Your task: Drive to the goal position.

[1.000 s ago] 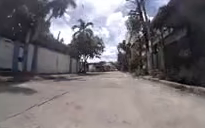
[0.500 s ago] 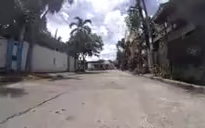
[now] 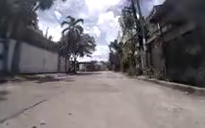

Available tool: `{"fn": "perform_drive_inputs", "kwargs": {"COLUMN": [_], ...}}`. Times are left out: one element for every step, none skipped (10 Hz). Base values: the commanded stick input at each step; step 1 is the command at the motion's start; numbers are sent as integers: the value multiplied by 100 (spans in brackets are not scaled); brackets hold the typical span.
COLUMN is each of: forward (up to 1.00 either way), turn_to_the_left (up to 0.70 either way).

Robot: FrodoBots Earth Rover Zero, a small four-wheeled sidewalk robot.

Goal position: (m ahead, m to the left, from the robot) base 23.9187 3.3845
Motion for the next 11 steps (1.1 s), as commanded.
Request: {"fn": "perform_drive_inputs", "kwargs": {"forward": [70, 70, 70, 70, 70, 70, 70, 70, 70, 70, 70], "turn_to_the_left": [-28, -13, 0, 0, 0, 0, 0, 0, 0, 0, 0]}}
